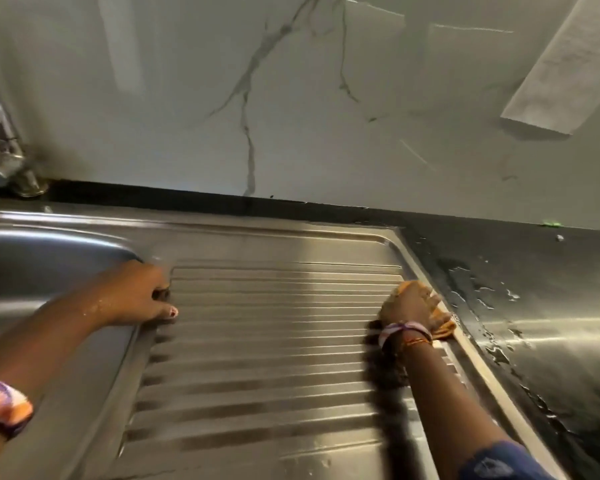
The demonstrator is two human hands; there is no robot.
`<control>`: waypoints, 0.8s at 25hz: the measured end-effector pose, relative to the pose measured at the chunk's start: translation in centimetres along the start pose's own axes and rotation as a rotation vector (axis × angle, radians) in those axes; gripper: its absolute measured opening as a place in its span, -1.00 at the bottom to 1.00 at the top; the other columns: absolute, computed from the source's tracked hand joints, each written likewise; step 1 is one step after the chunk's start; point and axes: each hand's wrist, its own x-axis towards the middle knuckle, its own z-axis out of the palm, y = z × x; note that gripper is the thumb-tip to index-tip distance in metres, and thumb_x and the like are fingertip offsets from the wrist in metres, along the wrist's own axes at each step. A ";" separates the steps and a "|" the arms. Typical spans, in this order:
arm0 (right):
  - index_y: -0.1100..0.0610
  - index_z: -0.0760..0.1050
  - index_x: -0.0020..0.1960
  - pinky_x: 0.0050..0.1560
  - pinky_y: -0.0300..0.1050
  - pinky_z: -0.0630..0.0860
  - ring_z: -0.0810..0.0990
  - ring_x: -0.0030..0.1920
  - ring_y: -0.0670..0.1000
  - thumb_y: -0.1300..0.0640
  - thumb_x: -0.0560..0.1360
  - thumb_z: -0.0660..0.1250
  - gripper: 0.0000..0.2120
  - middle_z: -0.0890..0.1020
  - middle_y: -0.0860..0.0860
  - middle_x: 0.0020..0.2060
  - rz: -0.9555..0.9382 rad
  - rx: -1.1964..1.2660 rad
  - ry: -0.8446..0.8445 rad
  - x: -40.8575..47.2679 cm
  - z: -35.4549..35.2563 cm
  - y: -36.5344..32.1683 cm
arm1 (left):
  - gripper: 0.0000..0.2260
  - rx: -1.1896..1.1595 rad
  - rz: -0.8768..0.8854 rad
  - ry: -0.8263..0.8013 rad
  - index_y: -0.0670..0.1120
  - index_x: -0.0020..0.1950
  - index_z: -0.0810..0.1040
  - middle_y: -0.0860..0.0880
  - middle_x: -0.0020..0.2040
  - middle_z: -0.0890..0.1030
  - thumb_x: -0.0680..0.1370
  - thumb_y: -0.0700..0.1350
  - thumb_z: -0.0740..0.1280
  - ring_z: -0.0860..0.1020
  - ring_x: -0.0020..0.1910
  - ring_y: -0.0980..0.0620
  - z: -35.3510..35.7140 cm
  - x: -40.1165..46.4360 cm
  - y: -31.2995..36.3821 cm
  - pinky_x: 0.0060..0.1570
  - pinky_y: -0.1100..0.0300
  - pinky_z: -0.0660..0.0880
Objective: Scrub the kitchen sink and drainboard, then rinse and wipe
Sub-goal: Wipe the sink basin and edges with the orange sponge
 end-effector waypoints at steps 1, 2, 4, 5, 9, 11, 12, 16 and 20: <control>0.28 0.00 0.52 0.47 0.19 -0.19 -0.07 0.53 0.18 0.21 0.59 0.05 -0.47 0.03 0.19 0.52 -0.022 0.002 -0.016 1.7 0.2 -1.7 | -0.81 -0.009 0.007 0.001 0.04 -0.25 0.47 0.06 -0.21 0.56 0.49 0.10 0.36 0.53 -0.22 0.14 0.0 0.1 -0.3 -0.24 0.28 0.42; 0.28 0.01 0.51 0.47 0.18 -0.17 -0.05 0.53 0.19 0.21 0.59 0.06 -0.47 0.05 0.20 0.52 -0.045 0.003 -0.026 3.2 0.7 -3.5 | -0.87 -0.023 -0.003 0.004 0.06 -0.18 0.52 0.06 -0.16 0.59 0.49 0.08 0.35 0.54 -0.17 0.15 0.0 0.0 -0.6 -0.20 0.28 0.44; 0.27 0.05 0.51 0.48 0.18 -0.12 0.00 0.52 0.19 0.20 0.58 0.09 -0.47 0.09 0.20 0.51 -0.117 -0.028 -0.033 5.0 1.5 -6.8 | -0.83 -0.046 -0.038 0.048 0.06 0.05 0.60 0.05 0.01 0.62 0.50 0.06 0.35 0.56 -0.04 0.13 0.2 -0.3 -1.0 -0.01 0.21 0.50; 0.28 0.04 0.51 0.49 0.18 -0.11 0.00 0.52 0.19 0.19 0.58 0.10 -0.46 0.09 0.19 0.51 -0.158 -0.045 -0.048 5.2 2.0 -8.2 | -0.77 -0.029 -0.058 0.073 0.05 0.13 0.59 0.04 0.07 0.62 0.51 0.06 0.35 0.56 0.00 0.11 0.4 -0.4 -1.0 0.05 0.18 0.50; 0.30 -0.07 0.52 0.50 0.12 -0.13 -0.06 0.53 0.19 0.19 0.60 0.08 -0.42 0.00 0.21 0.52 -0.290 -0.075 -0.090 1.5 4.2 -12.9 | -0.73 -0.045 -0.089 0.083 -0.01 0.13 0.61 0.00 0.02 0.64 0.49 0.07 0.35 0.58 -0.03 0.05 0.8 -0.2 -0.9 0.05 0.08 0.54; 0.30 -0.08 0.52 0.50 0.11 -0.11 -0.05 0.53 0.19 0.21 0.59 0.06 -0.43 0.00 0.20 0.52 -0.435 -0.101 -0.098 -1.7 5.2 -15.3 | -0.70 -0.051 -0.098 0.073 -0.04 0.18 0.57 -0.04 0.11 0.61 0.51 0.07 0.32 0.56 0.07 0.00 1.0 -0.3 -0.7 0.12 0.07 0.51; 0.29 -0.06 0.52 0.49 0.10 -0.07 -0.02 0.52 0.18 0.21 0.58 0.06 -0.43 0.03 0.18 0.52 -0.561 -0.117 -0.113 -3.5 5.8 -16.6 | -0.67 -0.055 -0.099 0.073 -0.04 0.22 0.53 -0.04 0.19 0.57 0.52 0.07 0.30 0.53 0.15 -0.03 1.3 -0.8 -0.7 0.16 0.07 0.48; 0.14 0.10 0.50 0.46 -0.01 0.01 0.06 0.52 0.08 0.16 0.58 0.10 -0.50 0.12 0.04 0.52 -1.169 -0.156 -0.263 -10.7 8.1 -20.9 | -0.55 -0.107 -0.129 0.055 -0.02 0.41 0.36 -0.04 0.40 0.41 0.55 0.09 0.26 0.40 0.35 -0.03 2.5 -4.8 -2.5 0.30 0.10 0.38; 0.04 0.10 0.52 0.47 -0.07 -0.08 0.02 0.53 0.02 0.18 0.59 0.14 -0.47 0.11 -0.04 0.52 -1.319 -0.162 -0.394 -14.3 8.0 -20.9 | -0.55 -0.098 -0.230 0.025 -0.07 0.39 0.39 -0.05 0.39 0.42 0.56 0.10 0.25 0.42 0.33 -0.01 2.0 -11.2 -7.6 0.30 0.13 0.36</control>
